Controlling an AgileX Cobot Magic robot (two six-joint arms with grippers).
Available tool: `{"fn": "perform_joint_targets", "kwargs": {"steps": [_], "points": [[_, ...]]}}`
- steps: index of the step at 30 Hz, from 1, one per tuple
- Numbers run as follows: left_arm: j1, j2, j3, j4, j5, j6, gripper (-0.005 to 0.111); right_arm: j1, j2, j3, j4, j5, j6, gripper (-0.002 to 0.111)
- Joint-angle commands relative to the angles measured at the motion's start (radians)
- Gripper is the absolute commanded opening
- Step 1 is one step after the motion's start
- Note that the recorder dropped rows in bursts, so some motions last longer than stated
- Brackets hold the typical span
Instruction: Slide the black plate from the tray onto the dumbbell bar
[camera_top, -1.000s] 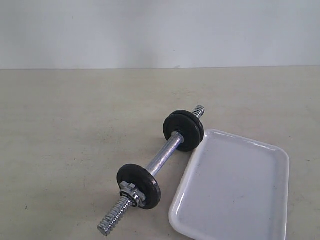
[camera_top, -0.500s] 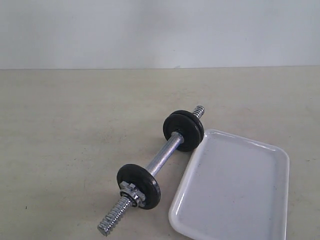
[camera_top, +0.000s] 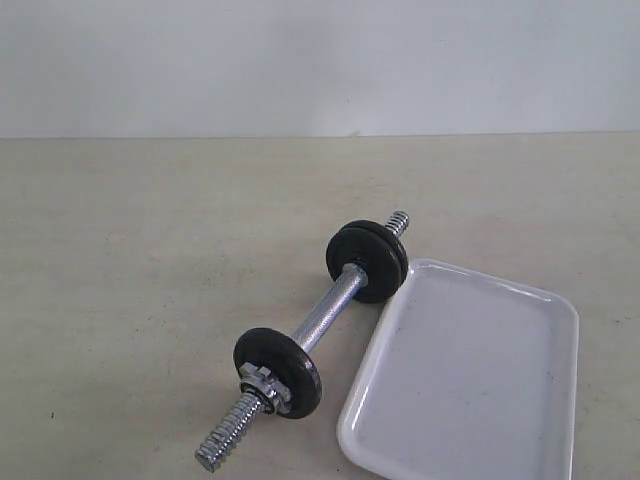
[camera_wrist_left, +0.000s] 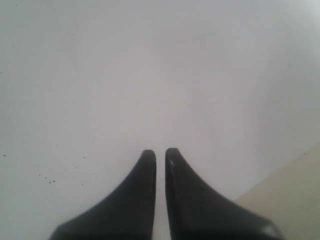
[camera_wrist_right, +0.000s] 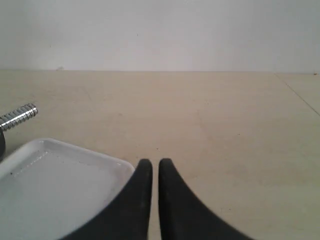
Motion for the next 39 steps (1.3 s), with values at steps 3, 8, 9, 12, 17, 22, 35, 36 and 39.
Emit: {"fn": "perform_joint_targets", "kwargs": {"steps": [3,8,9,12,17,22,35,36,39], "points": [[0.002,-0.005,0.003,-0.005,-0.010,-0.010,0.004,-0.005,-0.004,0.000,0.018,0.016,0.011,0.004],[0.002,-0.005,0.003,-0.005,-0.010,-0.010,0.004,-0.003,-0.004,0.000,0.082,0.041,-0.020,0.004],[0.002,-0.005,0.003,-0.005,-0.010,-0.010,0.004,-0.003,-0.004,0.000,0.143,0.037,-0.089,0.004],[0.002,-0.005,0.003,-0.005,-0.010,-0.010,0.004,-0.003,-0.004,0.000,0.419,0.027,-0.459,0.004],[0.002,-0.005,0.003,-0.005,-0.008,-0.010,0.004,-0.003,-0.004,0.000,0.336,0.049,-0.402,0.004],[0.002,-0.005,0.003,-0.005,-0.010,-0.010,0.004,-0.003,-0.004,0.000,0.186,0.049,-0.192,0.004],[0.002,-0.005,0.003,-0.005,-0.010,-0.010,0.004,-0.005,-0.004,0.000,0.172,0.074,-0.287,0.004],[0.002,-0.005,0.003,-0.005,-0.010,-0.010,0.004,-0.005,-0.004,0.000,0.172,0.076,-0.287,0.004],[0.002,-0.005,0.003,-0.005,-0.010,-0.010,0.004,-0.005,-0.004,0.000,0.172,0.076,-0.292,0.004]]}}
